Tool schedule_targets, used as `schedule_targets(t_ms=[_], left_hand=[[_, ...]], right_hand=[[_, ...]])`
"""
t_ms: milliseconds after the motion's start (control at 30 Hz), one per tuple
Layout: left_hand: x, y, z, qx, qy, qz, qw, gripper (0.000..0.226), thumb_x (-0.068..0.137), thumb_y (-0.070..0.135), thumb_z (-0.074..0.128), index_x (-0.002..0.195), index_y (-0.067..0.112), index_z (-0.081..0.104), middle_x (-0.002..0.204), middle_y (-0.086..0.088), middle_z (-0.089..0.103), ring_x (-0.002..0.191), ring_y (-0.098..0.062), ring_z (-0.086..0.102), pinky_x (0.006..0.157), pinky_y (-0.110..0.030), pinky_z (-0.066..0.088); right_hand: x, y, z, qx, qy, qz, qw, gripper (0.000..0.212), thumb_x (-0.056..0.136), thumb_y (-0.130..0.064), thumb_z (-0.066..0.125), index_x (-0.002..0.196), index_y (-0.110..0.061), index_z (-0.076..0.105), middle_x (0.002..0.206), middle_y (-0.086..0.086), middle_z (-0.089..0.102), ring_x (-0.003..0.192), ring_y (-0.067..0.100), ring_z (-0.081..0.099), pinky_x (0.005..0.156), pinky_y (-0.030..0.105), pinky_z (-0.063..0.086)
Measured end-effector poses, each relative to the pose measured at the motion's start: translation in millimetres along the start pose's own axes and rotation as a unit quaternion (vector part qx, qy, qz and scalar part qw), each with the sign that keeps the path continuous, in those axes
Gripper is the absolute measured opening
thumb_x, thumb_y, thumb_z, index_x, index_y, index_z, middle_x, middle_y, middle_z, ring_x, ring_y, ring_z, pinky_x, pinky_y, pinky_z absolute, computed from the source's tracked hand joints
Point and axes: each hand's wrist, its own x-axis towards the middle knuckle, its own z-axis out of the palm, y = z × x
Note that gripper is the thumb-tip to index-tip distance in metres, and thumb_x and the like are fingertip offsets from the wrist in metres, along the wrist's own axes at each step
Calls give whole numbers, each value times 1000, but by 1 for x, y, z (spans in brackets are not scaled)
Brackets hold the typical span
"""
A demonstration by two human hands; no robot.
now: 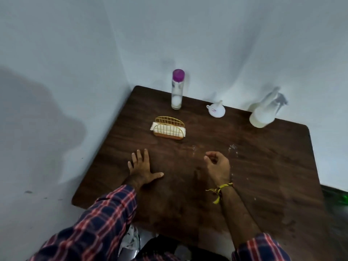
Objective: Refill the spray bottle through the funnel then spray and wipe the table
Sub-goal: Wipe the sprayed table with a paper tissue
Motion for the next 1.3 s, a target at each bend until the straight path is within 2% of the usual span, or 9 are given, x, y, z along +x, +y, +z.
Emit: schedule_targets(t_ms=[100,233,333,533,733,967,1167,1300], left_hand=[[12,-17,6,36,-72,17,997,145,60,80,66,145,19,-35,152,-13,-39,142,-36,-30,116,-56,-11],[22,-19,13,55,-94,20,994,148,59,82,64,140,16,-41,146,-15,-47,137,-39,-37,112,-60,-15],[26,-21,17,52,-93,22,994,149,59,82,64,138,16,-43,144,-16,-49,135,-39,-40,111,-61,-16],[29,-24,21,61,-88,34,994,146,60,84,60,139,14,-42,144,-18,-48,134,-42,-41,108,-63,-17],[28,-27,22,53,-87,41,994,147,60,84,60,139,14,-42,142,-17,-50,124,-38,-50,107,-64,-18],[27,-28,19,43,-95,45,994,147,60,82,62,139,15,-43,136,-14,-56,123,-38,-51,106,-63,-21],[26,-26,19,42,-94,44,994,147,60,82,62,136,16,-45,133,-12,-58,123,-38,-50,106,-64,-20],[27,-25,19,40,-98,40,994,148,60,81,63,136,15,-45,129,-12,-60,123,-39,-50,106,-64,-20]], right_hand=[[0,-21,22,-43,-9,-20,999,8,86,-14,71,93,-16,75,86,-1,72,84,14,67,80,26,53],[23,-43,45,-71,8,-8,997,12,87,-21,71,96,-16,78,91,1,76,90,15,69,88,28,54],[55,-56,60,-99,32,4,995,14,86,-24,71,95,-16,79,95,3,76,98,20,68,89,25,49],[101,-70,96,-171,-22,-6,985,15,83,-25,74,95,-17,79,97,3,76,96,20,69,87,26,52],[111,-64,118,-187,-23,17,982,22,80,-32,77,98,-19,78,100,1,76,97,20,69,88,32,56],[109,-66,120,-189,0,20,982,21,76,-31,81,93,-20,79,95,-1,76,91,18,70,87,34,57],[109,-60,114,-215,-48,-46,974,7,82,-22,77,87,-18,77,91,1,75,87,17,69,82,27,54],[111,-58,111,-222,-83,-103,966,6,84,-18,73,87,-13,72,91,6,72,84,20,66,73,22,44]])
